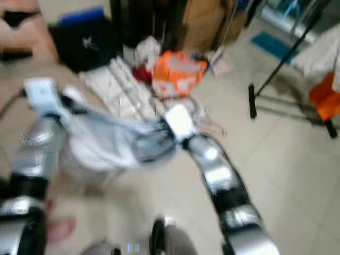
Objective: Hang hanger
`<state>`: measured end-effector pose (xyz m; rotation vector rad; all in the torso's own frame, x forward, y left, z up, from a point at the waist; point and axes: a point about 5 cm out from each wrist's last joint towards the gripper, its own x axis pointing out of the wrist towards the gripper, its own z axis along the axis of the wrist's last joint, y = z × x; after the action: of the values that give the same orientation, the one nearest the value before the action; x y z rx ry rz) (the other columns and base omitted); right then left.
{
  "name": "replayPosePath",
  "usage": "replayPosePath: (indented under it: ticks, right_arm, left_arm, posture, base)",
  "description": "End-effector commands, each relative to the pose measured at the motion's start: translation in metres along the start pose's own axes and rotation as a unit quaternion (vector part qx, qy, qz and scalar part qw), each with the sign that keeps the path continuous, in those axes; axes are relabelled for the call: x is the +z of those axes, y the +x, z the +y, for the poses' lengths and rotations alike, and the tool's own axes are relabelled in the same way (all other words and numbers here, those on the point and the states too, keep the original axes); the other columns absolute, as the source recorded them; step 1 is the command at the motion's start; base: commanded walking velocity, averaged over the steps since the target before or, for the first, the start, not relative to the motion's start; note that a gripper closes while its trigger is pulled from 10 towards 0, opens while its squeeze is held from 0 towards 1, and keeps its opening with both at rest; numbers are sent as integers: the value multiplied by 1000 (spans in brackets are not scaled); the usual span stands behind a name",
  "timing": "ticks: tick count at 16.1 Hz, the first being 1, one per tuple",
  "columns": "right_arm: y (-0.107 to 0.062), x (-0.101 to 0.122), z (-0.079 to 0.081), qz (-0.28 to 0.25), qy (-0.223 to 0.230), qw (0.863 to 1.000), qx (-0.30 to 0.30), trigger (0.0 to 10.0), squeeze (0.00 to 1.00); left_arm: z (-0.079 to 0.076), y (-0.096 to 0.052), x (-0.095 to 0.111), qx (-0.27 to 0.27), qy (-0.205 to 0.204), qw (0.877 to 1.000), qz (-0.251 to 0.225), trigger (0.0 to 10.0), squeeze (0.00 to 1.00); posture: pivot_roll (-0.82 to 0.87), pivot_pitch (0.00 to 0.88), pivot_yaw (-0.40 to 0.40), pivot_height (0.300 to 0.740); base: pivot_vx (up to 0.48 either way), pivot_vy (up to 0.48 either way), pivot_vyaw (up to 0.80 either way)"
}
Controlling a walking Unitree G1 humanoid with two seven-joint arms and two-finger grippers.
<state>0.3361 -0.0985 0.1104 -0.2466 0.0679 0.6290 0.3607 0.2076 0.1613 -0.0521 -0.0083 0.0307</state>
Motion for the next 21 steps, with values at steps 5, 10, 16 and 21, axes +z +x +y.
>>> replayPosePath:
  ticks: [5, 10, 16, 21]
  right_arm:
    - [5, 14, -3, -29, 56, 998, -31, 0, 0]
    - [14, 24, 2, -39, 65, 996, -43, 0, 0]
    - [15, 24, -3, -36, 64, 996, -44, 0, 0]
    - [17, 30, -2, -46, 33, 997, -44, 0, 0]
  left_arm:
    - [2, 0, -6, -6, 17, 1000, 4, 10000, 0]
    - [-3, 0, -10, -7, 32, 999, 14, 10000, 0]
    - [-8, 3, -11, -28, 34, 999, 10, 10000, 0]
    - [2, 4, -6, -13, 43, 999, 9, 10000, 0]
  posture:
    - [-71, 219, -102, 740]
    - [-57, 213, -96, 740]
    - [-57, 186, -93, 740]
    - [-44, 177, -93, 740]
  base:
    - [423, 0, -320]
    - [422, 0, -800]
    - [423, 81, -800]
    - [435, 0, -160]
